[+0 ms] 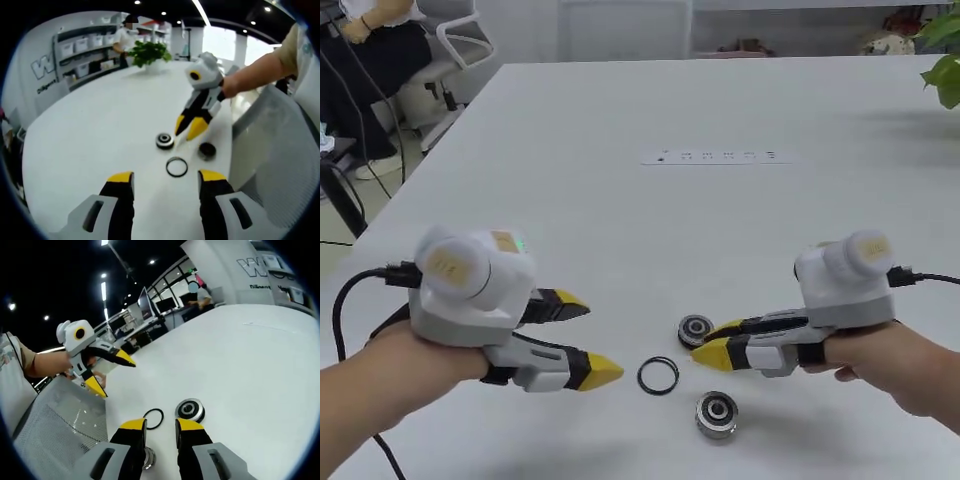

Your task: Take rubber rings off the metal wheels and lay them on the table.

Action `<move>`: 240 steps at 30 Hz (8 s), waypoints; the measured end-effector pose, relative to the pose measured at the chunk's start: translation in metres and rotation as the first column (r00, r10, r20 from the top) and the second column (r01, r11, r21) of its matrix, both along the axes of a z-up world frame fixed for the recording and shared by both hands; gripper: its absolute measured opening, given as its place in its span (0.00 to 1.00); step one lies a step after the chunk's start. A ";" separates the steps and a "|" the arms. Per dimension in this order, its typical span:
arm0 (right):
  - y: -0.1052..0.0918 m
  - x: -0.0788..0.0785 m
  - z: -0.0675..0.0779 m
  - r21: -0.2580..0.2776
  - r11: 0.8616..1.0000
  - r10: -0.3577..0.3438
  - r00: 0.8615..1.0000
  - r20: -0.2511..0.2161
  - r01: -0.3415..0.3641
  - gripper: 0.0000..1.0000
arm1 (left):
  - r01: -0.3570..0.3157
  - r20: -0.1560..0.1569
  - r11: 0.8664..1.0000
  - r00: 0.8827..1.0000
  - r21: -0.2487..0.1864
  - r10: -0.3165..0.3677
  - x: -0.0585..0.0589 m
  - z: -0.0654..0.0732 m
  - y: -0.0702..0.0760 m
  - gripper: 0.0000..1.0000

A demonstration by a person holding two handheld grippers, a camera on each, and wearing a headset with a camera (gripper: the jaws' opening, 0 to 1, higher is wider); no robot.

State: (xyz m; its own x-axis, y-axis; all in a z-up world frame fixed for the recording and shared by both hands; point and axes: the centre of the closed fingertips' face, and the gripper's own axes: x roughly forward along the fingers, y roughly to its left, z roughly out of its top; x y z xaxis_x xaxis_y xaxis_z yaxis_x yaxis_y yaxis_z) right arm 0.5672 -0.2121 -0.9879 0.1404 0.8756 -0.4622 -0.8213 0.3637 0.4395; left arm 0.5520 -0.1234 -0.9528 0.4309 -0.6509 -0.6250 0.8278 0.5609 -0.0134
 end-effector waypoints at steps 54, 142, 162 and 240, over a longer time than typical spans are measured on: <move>-0.013 0.032 -0.025 -0.080 0.996 -0.013 0.986 0.167 0.027 0.23 | 0.083 -0.031 0.997 0.996 0.001 -0.083 0.043 -0.038 -0.060 0.35; -0.014 0.037 -0.035 -0.130 0.991 -0.007 0.977 0.215 0.036 0.03 | 0.093 0.015 0.996 0.996 0.013 -0.094 0.059 -0.053 -0.093 0.14; -0.021 0.039 -0.035 -0.084 0.984 -0.156 0.987 0.037 0.159 0.00 | 0.090 0.029 0.996 0.995 0.027 -0.091 0.058 -0.054 -0.095 0.13; -0.011 0.033 -0.013 0.080 0.959 -0.258 0.953 -0.157 0.273 0.00 | 0.050 0.032 0.998 0.998 0.037 -0.051 0.055 -0.054 -0.098 0.14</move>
State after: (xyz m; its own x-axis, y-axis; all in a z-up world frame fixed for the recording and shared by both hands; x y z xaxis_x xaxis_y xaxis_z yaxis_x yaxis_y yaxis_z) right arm 0.6006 -0.2232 -1.0006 0.3129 0.8582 -0.4069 -0.6266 0.5085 0.5906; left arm 0.6070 -0.2211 -1.0070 0.4189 -0.6500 -0.6341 0.8549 0.5178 0.0340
